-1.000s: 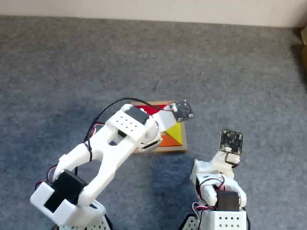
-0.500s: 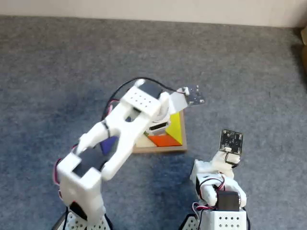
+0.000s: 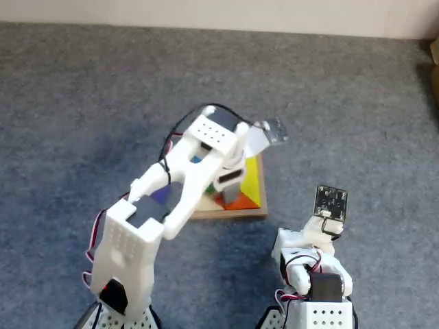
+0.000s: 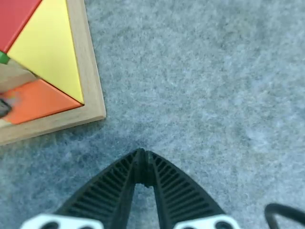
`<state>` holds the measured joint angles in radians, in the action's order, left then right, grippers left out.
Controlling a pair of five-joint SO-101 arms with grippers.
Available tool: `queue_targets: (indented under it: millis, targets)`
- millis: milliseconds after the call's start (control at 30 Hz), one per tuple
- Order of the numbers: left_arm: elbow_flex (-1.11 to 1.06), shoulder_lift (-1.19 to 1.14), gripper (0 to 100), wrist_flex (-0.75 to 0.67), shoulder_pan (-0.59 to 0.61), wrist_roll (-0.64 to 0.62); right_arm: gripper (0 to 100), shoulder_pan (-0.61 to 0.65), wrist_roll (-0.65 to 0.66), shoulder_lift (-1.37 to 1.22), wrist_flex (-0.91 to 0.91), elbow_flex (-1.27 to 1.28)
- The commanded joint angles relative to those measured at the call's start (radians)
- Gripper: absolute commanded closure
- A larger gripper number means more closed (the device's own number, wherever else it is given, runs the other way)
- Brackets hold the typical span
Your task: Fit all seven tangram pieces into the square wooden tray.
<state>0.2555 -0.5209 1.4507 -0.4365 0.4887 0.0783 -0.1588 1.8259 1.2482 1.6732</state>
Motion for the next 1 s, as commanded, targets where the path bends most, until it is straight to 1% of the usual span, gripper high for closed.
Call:
queue_targets:
  millis: [0, 200, 967]
  targets:
    - [0.068, 0.015, 73, 0.012, 0.035, -0.046, 98.3, -0.013, 0.006, 0.021, 0.002, 0.151]
    - [0.068, 0.015, 74, 0.012, 0.061, -0.058, 98.3, -0.013, 0.006, 0.021, 0.002, 0.151]
    - [0.065, -0.001, 75, 0.003, 0.062, -0.060, 98.3, -0.013, 0.006, 0.021, 0.002, 0.151]
